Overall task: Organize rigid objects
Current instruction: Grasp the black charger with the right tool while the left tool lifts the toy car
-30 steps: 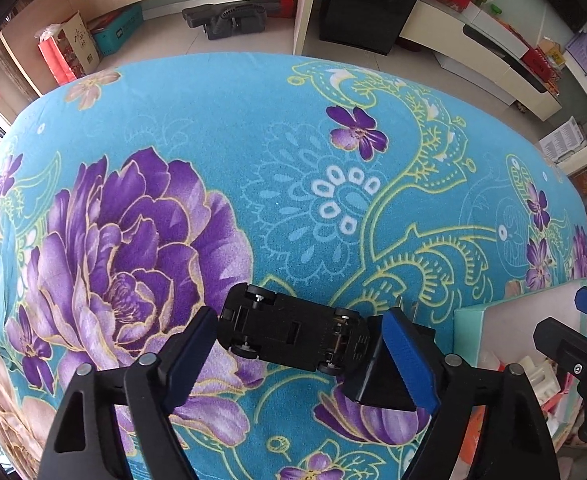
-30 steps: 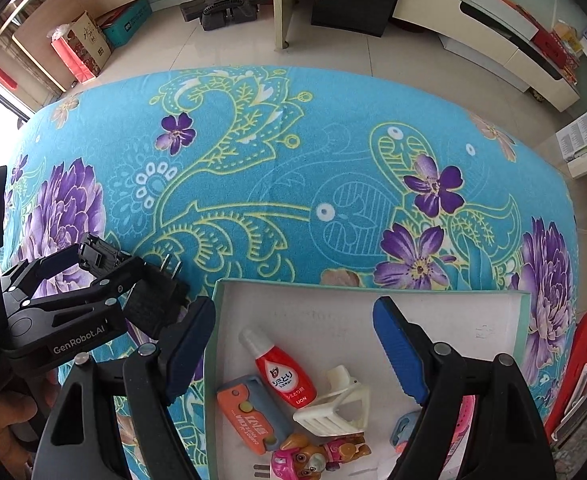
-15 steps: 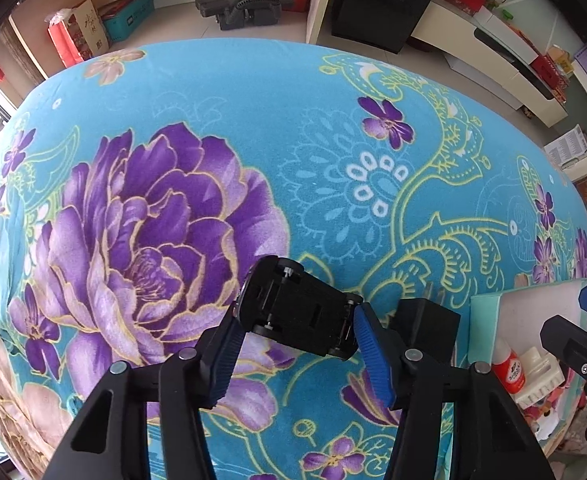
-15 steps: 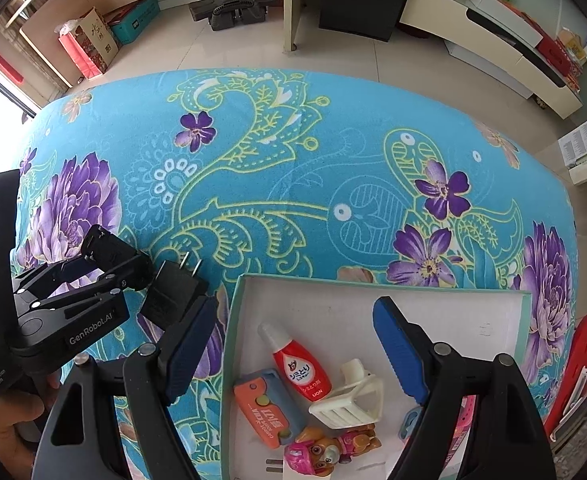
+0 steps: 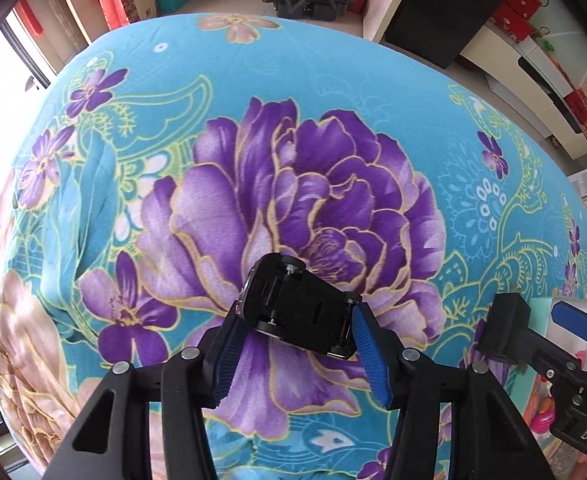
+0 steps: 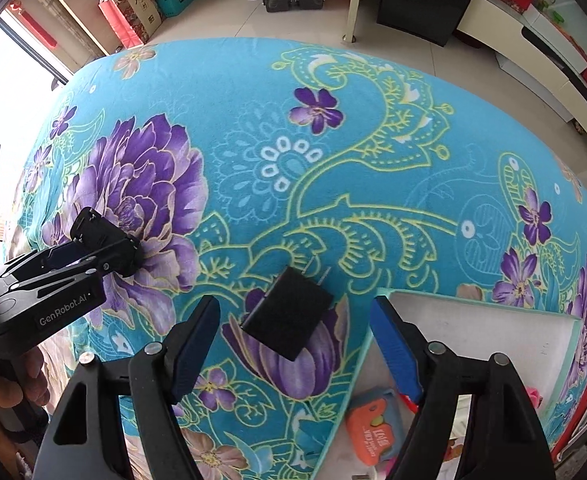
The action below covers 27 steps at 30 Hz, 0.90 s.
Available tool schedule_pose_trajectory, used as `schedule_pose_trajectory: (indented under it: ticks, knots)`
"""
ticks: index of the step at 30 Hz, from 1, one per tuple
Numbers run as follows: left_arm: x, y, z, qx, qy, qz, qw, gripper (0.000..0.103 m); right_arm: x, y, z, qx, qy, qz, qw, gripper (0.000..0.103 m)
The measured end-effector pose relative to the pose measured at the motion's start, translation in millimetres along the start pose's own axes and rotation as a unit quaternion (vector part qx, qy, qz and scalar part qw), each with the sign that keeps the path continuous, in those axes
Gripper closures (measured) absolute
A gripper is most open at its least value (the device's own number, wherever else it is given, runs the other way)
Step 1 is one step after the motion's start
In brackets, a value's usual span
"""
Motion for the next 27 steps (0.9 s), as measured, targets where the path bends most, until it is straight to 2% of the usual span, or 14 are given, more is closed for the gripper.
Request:
schedule_pose_trajectory:
  ticks: [3,5,9,11,20,22,27]
  knots:
    - [9,6,2,0.004,0.002,0.008,1.0000,0.046,10,-1,-11,0.013,0.002,0.004,1.000,0.033]
    - [20,5,1,0.005,0.004,0.009,0.9999,0.046,16,-2,-19,0.021,0.001,0.005,1.000,0.043]
    - [20,3,-1,0.005,0.010,0.011,0.9999,0.046,21,-1,-23,0.019,0.014,0.005,1.000,0.044]
    - [21,-1,-3,0.005,0.018,0.010,0.9998,0.057,22,-1,-24,0.020,0.018,0.002,1.000,0.044]
    - [0,-2,-3,0.002,0.018,-0.003,0.9998,0.068,3,-9,-30,0.029,0.037,-0.013,0.999,0.045]
    - [6,-1,-2,0.001,0.018,-0.004,0.9998,0.069,2,-6,-34,0.038,0.034,-0.016,0.999,0.050]
    - [6,0,-2,-0.002,0.012,-0.010,0.9999,0.072,-3,-1,-39,0.045,0.037,-0.023,0.998,0.052]
Point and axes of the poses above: each gripper's, at about its wrist camera, not at the fingertips, and z roughly against the way its jaws point, x to its left, y to its underside, the point moved 9 cm from there along -z, roughly the way its jaws point, and after that the axes turned 3 degrees about x, right-handed, at the moved point
